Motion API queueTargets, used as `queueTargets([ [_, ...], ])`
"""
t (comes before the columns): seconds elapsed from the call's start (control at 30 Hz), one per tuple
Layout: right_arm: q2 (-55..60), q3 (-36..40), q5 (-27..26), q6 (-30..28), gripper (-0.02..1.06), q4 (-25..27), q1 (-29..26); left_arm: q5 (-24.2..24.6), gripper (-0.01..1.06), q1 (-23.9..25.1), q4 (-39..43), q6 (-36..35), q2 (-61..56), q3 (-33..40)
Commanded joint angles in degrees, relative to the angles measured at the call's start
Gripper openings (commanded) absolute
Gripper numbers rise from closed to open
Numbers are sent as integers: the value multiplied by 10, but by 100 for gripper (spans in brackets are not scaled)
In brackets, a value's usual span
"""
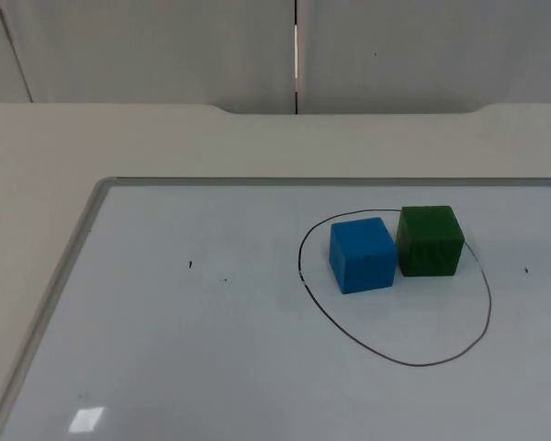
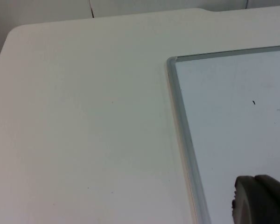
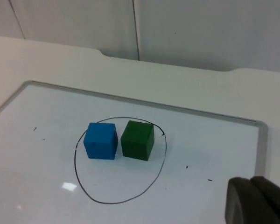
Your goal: Push the two cubes into the marked area.
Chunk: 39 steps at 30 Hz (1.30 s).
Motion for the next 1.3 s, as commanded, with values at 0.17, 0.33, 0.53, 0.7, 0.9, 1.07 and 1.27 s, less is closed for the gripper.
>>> queueTargets([
  [0.17,-89,12,65,-7,0,20,2,-1,0,-1,2,0,-2,2],
  [0.33,-93,34,101,-20,0,27,2,-1,0,-1,2,0,-2,2],
  [0.53,-93,44,108,-62,0,46,3,-1,0,-1,2,0,-2,2],
  [0.7,-93,44,108,-61,0,45,3,-1,0,-1,2,0,-2,2],
  [0.9,-93,44,108,-61,0,45,3,-1,0,-1,2,0,-2,2],
  [1.07,-93,44,108,-61,0,45,3,-1,0,-1,2,0,-2,2],
  [1.27,-93,44,108,-61,0,45,3,-1,0,-1,2,0,-2,2],
])
